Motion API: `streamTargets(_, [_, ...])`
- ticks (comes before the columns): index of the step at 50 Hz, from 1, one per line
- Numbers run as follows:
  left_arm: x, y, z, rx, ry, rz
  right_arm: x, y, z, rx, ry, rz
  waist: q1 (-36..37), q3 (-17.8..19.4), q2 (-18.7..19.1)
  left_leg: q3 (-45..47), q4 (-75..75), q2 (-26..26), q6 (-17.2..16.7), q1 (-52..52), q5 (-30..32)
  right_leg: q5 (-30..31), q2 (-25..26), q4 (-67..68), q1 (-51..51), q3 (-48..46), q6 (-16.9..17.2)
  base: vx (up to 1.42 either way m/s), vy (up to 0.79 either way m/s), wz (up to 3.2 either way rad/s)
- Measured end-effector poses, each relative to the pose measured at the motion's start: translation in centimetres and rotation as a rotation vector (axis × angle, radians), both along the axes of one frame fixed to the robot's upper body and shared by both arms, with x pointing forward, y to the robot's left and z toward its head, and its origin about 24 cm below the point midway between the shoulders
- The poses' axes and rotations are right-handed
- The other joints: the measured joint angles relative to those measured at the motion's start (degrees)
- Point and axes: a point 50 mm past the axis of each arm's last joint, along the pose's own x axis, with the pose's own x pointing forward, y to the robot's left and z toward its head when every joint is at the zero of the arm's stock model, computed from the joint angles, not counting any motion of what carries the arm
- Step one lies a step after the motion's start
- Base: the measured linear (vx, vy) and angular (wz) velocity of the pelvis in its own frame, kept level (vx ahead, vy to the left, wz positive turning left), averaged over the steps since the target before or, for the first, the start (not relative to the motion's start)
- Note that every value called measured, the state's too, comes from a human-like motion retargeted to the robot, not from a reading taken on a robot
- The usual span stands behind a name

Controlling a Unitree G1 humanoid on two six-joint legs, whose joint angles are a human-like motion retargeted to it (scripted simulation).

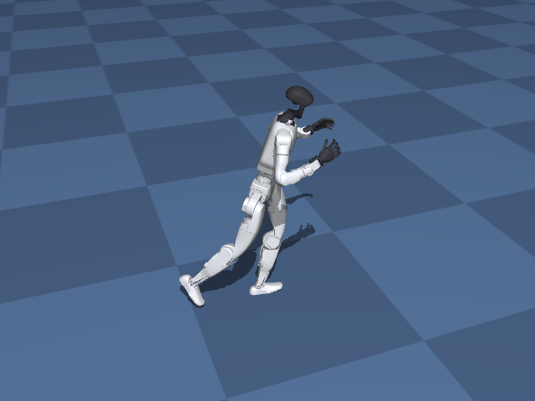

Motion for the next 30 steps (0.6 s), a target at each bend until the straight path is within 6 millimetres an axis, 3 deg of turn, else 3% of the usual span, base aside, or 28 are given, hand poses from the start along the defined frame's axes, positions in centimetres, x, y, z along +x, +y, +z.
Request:
streamTargets(3, [0.8, -1.0, 10.0, 0.135, -0.395, 0.040, 0.2, -0.3, -2.8, -0.070, 0.135, -0.027, -3.95, 2.84, 2.03, -7.74, 5.69, -2.36, 2.53, 1.52, -7.82, -9.49, 0.13, 27.44, -9.12, 0.18, -2.21, 0.73, 0.19, 2.76])
streamTargets(6, [0.3, -5.6, 19.1, 0.249, -0.768, -0.009, 0.3, -3.9, -6.9, 0.018, 0.408, -0.183, -11.13, 4.92, 3.01, -16.37, 10.90, -5.69, 1.75, 2.34, -13.20, -17.74, -0.84, 45.56, -18.37, 0.20, -3.57, 0.77, 0.06, 3.26])
streamTargets(8, [-0.5, -9.3, 22.8, 0.302, -0.951, -0.078, -0.4, -6.9, -9.2, 0.126, 0.555, -0.309, -17.04, 5.64, 5.32, -22.00, 9.33, -6.23, -0.94, 5.78, -13.41, -21.35, -0.52, 49.44, -23.39, -0.28, -4.26, 0.91, 0.01, 3.01])
streamTargets(11, [-0.4, -14.4, 24.7, 0.399, -1.041, -0.235, -2.1, -11.1, -10.8, 0.268, 0.657, -0.482, -26.39, 5.29, 10.69, -28.60, 0.77, -3.44, -5.10, 13.60, -7.52, -23.29, 0.67, 42.41, -29.19, -3.26, -4.65, 1.03, -0.05, 2.41])
streamTargets(15, [2.3, -20.0, 22.4, 0.518, -0.875, -0.549, -3.5, -16.3, -9.8, 0.341, 0.589, -0.705, -37.94, 3.46, 16.38, -31.76, -7.47, 1.50, -9.18, 20.81, 7.51, -19.16, 1.39, 12.09, -29.88, -11.30, -3.20, 1.12, -0.21, 1.88])
streamTargets(17, [4.1, -22.5, 19.8, 0.537, -0.724, -0.729, -3.8, -18.7, -8.1, 0.374, 0.477, -0.829, -41.37, 3.28, 16.19, -32.73, -10.40, 1.92, -9.49, 25.49, 14.96, -16.85, 1.69, -6.00, -26.77, -14.51, -0.78, 1.15, -0.40, 1.20])
streamTargets(20, [6.1, -25.9, 14.6, 0.631, -0.492, -0.919, -4.1, -21.1, -4.6, 0.437, 0.228, -0.983, -42.41, 3.64, 11.96, -32.36, -6.39, 0.77, -6.10, 31.45, 20.59, -14.97, 2.22, -17.64, -23.39, -12.49, 0.98, 1.17, -0.48, 0.27])
streamTargets(22, [7.0, -26.6, 11.2, 0.769, -0.364, -0.912, -3.9, -21.2, -0.8, 0.508, -0.023, -1.011, -40.44, 4.08, 7.72, -27.75, 8.34, 0.30, -3.20, 29.76, 18.81, -13.90, 2.53, -13.92, -22.00, -6.99, -1.35, 1.11, -0.46, -0.71])
streamTargets(25, [8.2, -23.5, 6.2, 0.845, -0.151, -0.734, -4.3, -19.0, 6.5, 0.635, -0.464, -0.898, -35.60, 5.39, 3.77, -19.37, 34.77, 4.78, -0.04, 22.65, 8.92, -23.28, 4.30, 1.53, -22.96, -2.05, -5.02, 1.08, -0.37, -1.16])
streamTargets(27, [8.1, -19.8, 2.0, 0.684, 0.033, -0.649, -5.3, -16.1, 10.7, 0.617, -0.698, -0.741, -31.39, 4.96, 2.08, -17.49, 46.50, 6.61, 1.96, 16.44, 3.16, -28.93, 4.95, 8.29, -22.92, -0.45, -5.38, 1.10, -0.25, -1.00])
streamTargets(30, [5.7, -15.0, -2.8, 0.421, 0.214, -0.552, -7.2, -11.6, 13.4, 0.457, -0.879, -0.526, -22.63, 1.40, -1.62, -15.00, 52.05, 6.51, 4.29, 5.46, -1.50, -29.42, 4.14, 6.90, -19.88, 1.33, -3.53, 1.14, -0.15, -0.76])
